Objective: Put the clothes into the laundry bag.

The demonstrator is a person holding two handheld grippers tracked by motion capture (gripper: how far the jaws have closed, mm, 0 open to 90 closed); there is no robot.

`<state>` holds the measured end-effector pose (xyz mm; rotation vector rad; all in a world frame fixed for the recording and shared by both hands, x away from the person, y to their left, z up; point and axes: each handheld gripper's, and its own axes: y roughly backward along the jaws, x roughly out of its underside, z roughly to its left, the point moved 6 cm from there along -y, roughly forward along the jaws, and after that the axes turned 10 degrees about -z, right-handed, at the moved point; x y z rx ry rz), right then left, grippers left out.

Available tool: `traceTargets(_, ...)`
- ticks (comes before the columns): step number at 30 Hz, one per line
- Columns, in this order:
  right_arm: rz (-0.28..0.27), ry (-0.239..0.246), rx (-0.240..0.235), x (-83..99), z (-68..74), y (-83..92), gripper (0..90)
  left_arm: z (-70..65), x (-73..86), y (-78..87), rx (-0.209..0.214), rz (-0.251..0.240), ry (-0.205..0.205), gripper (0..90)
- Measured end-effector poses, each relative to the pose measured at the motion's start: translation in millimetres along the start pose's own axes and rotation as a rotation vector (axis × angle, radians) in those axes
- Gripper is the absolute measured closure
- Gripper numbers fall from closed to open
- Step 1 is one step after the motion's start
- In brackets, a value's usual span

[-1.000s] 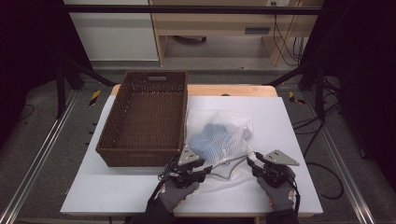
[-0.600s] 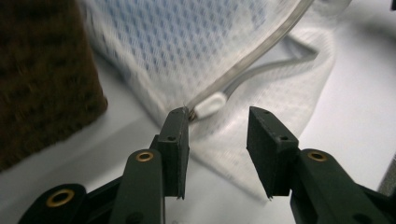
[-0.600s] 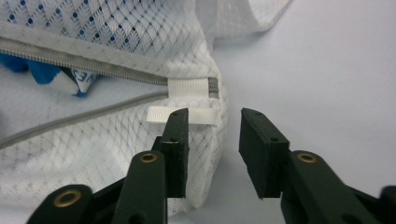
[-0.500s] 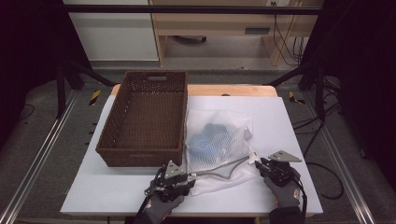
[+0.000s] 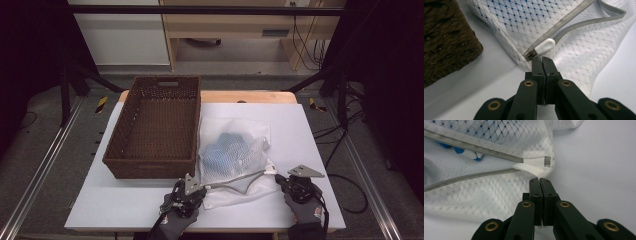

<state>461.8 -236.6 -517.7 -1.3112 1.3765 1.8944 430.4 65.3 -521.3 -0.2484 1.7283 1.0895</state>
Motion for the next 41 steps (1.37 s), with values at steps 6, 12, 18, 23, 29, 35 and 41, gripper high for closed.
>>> traceTargets(6, 0.006, -0.029, -0.026, 14.1, 3.4, 24.6, 89.3, 22.7, -0.9, 11.7, -0.011, -0.004, 0.012, 90.0)
traceTargets(12, 0.021, -0.023, -0.015, 23.4, 5.0, 34.2, 76.5, 30.8, -1.2, 14.3, 0.008, -0.036, 0.048, 90.0)
traceTargets(18, -0.107, -0.005, -0.042, 5.0, 9.6, 35.3, 61.3, 24.9, -5.9, 21.0, 0.032, -0.090, 0.032, 77.7)
traceTargets(23, -0.155, 0.000, -0.003, -2.8, 6.4, 24.0, 38.4, 31.5, -7.8, 28.0, 0.048, -0.141, 0.046, 61.1)
traceTargets(29, -0.176, -0.013, 0.031, -8.7, -3.1, 19.2, 23.7, 43.6, -4.7, 42.2, 0.067, -0.184, 0.049, 40.5)
traceTargets(35, -0.180, -0.022, 0.053, -12.8, -11.9, 19.2, 17.2, 61.1, 6.0, 53.7, 0.028, -0.176, 0.071, 31.7)
traceTargets(41, -0.164, -0.022, 0.061, -12.0, -17.9, 20.5, 14.8, 77.4, 16.4, 63.4, -0.021, -0.156, 0.087, 26.5)
